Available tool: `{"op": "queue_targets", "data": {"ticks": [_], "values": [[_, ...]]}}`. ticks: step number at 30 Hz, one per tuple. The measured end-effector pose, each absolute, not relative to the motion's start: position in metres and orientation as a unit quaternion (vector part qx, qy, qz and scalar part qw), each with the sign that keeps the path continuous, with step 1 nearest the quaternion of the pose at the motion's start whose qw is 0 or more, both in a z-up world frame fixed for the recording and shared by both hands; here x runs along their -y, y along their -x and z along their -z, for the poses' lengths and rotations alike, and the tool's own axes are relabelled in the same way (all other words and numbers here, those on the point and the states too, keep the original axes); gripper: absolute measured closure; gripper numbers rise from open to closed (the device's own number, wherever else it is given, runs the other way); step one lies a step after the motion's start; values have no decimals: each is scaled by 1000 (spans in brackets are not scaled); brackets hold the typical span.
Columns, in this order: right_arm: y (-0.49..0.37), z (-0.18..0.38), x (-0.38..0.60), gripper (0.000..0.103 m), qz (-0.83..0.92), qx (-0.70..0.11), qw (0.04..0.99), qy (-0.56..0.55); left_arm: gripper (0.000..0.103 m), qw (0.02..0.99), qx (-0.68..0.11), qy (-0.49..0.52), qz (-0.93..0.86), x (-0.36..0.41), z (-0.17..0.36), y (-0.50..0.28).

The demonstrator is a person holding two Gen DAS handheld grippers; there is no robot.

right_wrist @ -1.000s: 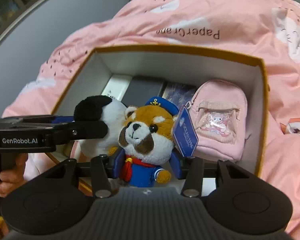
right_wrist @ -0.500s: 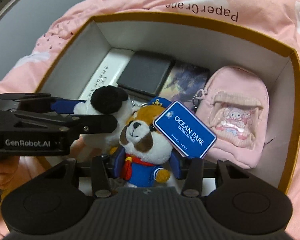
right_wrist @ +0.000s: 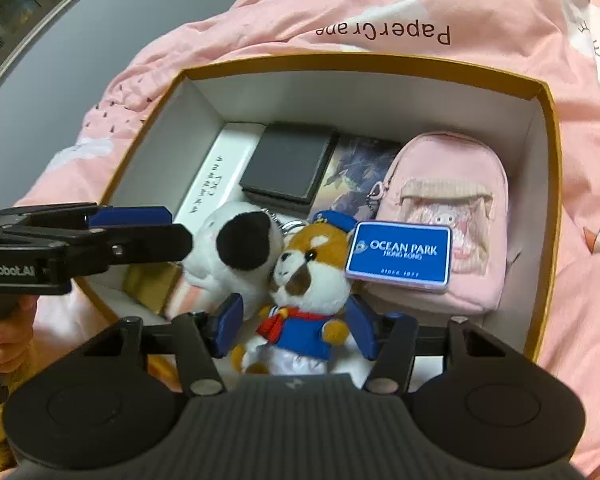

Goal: Organize objects
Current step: 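Carry both plush toys over the orange box and lower them inside, then open both grippers to release the plush toys and withdraw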

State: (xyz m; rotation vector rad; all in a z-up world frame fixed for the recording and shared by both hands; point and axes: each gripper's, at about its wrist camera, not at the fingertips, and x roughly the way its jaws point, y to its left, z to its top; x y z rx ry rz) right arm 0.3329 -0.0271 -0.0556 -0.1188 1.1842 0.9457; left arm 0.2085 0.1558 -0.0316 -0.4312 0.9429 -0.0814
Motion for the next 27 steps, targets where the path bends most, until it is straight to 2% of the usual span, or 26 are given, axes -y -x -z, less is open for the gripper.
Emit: {"op": "queue_targets", "data": {"ticks": [4, 7, 11, 21, 25, 27], "values": [[-330, 59, 29, 61, -416, -535, 732, 65, 58, 856, -482, 183, 30, -149, 44, -213], [-334, 63, 29, 63, -407, -537, 737, 53, 58, 859, -478, 181, 31, -145, 51, -216], [-339, 76, 23, 78, -392, -547, 737, 55, 58, 862, -477, 171, 32, -141, 56, -222], [-334, 93, 10, 77, -378, -558, 735, 75, 59, 865, -478, 155, -13, -136, 70, -225], [-329, 87, 11, 76, -377, -544, 745, 83, 59, 872, -467, 147, -12, -135, 66, -221], [-322, 79, 13, 73, -378, -529, 754, 88, 60, 878, -457, 143, -16, -134, 61, -215]]}}
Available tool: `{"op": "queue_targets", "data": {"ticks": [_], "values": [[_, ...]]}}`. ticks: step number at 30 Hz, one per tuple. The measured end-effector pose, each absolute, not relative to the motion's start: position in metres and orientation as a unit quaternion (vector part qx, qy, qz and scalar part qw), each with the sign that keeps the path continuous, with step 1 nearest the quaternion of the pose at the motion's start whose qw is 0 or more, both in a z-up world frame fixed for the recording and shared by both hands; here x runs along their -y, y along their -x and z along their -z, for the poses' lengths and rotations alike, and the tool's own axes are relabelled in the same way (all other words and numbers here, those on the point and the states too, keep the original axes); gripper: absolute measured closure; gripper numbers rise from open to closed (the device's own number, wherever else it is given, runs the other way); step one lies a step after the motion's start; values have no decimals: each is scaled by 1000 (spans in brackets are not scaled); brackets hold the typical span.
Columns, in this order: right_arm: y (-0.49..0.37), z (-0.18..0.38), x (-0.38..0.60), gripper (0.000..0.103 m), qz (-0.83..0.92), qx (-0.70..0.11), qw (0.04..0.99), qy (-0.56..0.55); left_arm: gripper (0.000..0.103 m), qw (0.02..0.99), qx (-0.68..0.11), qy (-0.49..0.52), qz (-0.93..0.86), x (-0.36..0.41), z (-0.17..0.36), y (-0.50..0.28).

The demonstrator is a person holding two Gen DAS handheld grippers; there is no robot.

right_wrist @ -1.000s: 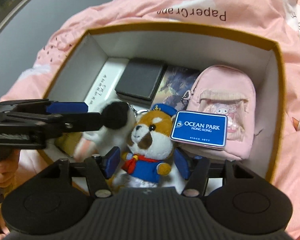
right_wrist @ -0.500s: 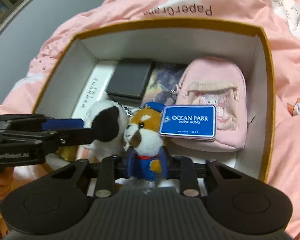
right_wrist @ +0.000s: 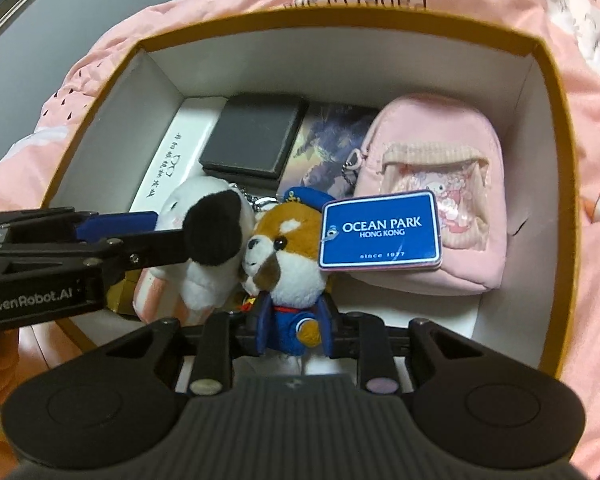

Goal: Organize objects
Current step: 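Open both grippers to release the plush toys and withdraw, then grasp the yellow round case with the left gripper while the right gripper grasps the orange crocheted ball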

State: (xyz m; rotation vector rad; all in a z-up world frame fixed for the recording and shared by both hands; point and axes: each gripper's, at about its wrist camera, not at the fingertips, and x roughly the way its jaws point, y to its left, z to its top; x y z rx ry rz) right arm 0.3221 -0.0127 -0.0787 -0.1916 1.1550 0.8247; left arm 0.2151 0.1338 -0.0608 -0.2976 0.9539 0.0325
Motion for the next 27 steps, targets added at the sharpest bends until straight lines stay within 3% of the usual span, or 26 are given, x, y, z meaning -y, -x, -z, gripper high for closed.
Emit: {"op": "queue_targets", "data": {"ticks": [8, 11, 16, 22, 27], "values": [[-270, 14, 53, 68, -389, -417, 819, 63, 61, 936, -328, 113, 59, -100, 5, -153], [-246, -3, 81, 67, -385, -386, 838, 30, 61, 938, -316, 106, 99, -82, -4, -133], [-208, 4, 118, 67, -359, -392, 846, 35, 65, 918, -362, 103, 129, -56, 10, -120], [-170, 50, 127, 67, -333, -421, 836, 115, 65, 879, -452, 90, 120, -36, 50, -113], [-151, 83, 134, 63, -340, -442, 816, 153, 65, 863, -484, 72, 130, -26, 65, -100]]}}
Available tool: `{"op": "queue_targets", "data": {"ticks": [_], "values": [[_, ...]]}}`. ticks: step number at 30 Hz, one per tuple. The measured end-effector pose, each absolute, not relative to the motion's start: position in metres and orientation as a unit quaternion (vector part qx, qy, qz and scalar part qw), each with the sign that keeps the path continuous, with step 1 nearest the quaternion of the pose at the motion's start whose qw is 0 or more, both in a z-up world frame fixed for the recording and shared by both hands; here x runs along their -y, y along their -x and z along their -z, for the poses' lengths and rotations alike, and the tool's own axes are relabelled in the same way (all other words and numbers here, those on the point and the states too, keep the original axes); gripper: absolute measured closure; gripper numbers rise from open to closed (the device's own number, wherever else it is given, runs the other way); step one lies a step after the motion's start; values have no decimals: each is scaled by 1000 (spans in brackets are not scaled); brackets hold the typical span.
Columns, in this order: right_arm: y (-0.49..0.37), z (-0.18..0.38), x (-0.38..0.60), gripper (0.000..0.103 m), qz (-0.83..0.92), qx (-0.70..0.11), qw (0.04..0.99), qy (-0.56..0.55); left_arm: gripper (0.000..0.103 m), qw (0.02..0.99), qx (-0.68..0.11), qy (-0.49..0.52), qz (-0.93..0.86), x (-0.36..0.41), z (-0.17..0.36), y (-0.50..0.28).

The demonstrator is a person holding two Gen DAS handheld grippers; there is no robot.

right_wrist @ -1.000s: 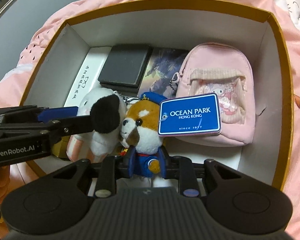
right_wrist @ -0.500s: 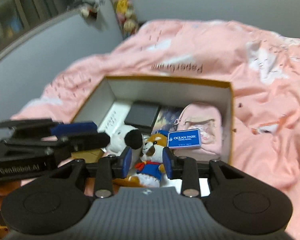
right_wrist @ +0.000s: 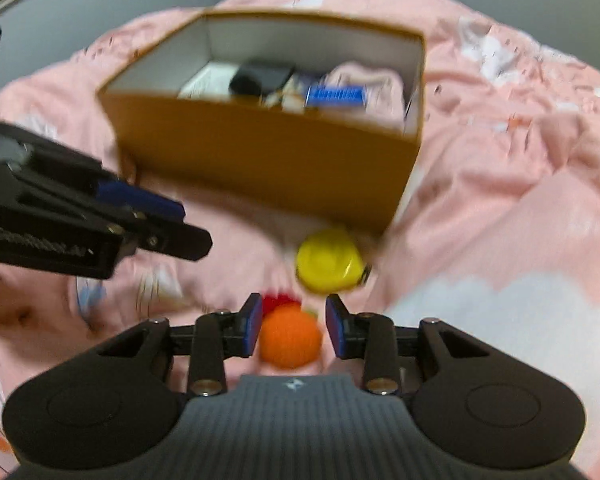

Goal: Organize objects
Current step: 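Grasp the yellow round case with the left gripper while the right gripper grasps the orange crocheted ball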

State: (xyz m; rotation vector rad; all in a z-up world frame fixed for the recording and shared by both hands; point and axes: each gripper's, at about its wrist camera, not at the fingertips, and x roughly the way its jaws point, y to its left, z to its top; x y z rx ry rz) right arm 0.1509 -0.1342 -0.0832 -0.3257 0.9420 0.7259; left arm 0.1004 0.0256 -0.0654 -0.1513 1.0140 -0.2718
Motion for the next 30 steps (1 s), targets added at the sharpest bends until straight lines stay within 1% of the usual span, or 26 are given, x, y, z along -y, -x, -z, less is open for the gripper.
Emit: {"op": "queue_targets", "data": {"ticks": [3, 7, 8, 13, 18, 23, 26, 29, 30], "values": [[-148, 91, 136, 61, -338, -439, 818, 157, 65, 853, -504, 69, 117, -26, 77, -101], [-156, 102, 139, 60, -339, -453, 813, 135, 65, 845, -519, 74, 106, -28, 91, -101], [-158, 105, 141, 58, -337, -457, 813, 128, 65, 844, -520, 76, 107, -29, 91, -102], [-169, 119, 140, 59, -319, -486, 806, 112, 65, 858, -497, 55, 120, -23, 84, -100], [-165, 109, 146, 62, -317, -474, 816, 97, 65, 867, -477, 30, 140, -13, 78, -105], [-168, 80, 171, 62, -283, -429, 856, 63, 46, 881, -441, -40, 168, 2, 74, -119], [-182, 74, 183, 62, -252, -424, 868, 55, 42, 874, -440, -79, 191, 19, 84, -133], [-194, 87, 185, 62, -243, -444, 861, 48, 38, 873, -429, -116, 200, 35, 97, -146], [-196, 92, 185, 62, -242, -448, 859, 50, 38, 871, -430, -124, 203, 39, 102, -150]]}}
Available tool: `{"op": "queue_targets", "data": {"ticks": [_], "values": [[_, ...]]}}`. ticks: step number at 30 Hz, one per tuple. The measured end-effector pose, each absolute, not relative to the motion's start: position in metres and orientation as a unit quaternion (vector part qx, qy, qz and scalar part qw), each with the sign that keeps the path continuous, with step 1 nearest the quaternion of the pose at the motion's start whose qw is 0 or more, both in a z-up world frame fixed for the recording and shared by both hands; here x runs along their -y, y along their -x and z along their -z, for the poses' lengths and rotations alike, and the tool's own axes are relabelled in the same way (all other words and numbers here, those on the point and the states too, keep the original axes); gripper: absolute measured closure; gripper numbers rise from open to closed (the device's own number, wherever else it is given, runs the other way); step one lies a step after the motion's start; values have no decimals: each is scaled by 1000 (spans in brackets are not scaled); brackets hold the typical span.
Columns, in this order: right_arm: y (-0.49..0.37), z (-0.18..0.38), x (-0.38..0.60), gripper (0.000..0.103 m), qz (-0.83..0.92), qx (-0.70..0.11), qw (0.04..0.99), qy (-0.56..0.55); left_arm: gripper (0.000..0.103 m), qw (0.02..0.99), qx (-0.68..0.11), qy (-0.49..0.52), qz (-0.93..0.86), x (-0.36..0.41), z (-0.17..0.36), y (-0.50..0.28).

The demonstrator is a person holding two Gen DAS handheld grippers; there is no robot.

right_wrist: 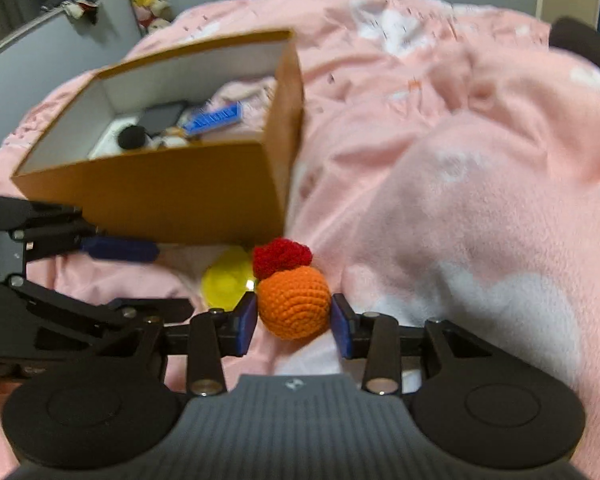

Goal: Organize objects
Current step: 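Grasp the yellow round case with the left gripper while the right gripper grasps the orange crocheted ball, then lift the yellow case and orange ball over the orange box with both grippers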

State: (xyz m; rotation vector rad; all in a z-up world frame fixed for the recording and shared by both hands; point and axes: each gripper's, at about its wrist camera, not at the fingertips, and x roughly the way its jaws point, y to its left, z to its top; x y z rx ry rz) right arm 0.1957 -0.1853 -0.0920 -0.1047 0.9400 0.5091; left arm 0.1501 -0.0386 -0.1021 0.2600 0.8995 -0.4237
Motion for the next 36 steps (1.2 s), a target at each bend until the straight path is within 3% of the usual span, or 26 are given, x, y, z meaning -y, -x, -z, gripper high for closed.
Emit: {"op": "queue_targets", "data": {"ticks": [5, 10, 16, 21, 30, 36], "values": [[-211, 103, 192, 62, -253, -470, 845, 20, 38, 861, -440, -148, 208, 46, 125, -164], [-219, 111, 190, 62, -261, -489, 832, 1, 31, 855, -449, -139, 221, 43, 138, -172], [-224, 116, 188, 62, -262, -500, 826, -5, 40, 854, -451, -115, 231, 41, 148, -175], [-222, 117, 183, 61, -259, -502, 825, 3, 41, 859, -446, -113, 223, 42, 145, -165], [-209, 102, 177, 61, -257, -495, 829, 31, 41, 879, -418, -24, 228, 13, 87, -127], [-197, 53, 178, 61, -290, -459, 840, 17, 41, 899, -373, 53, 225, -12, 34, -121]]}}
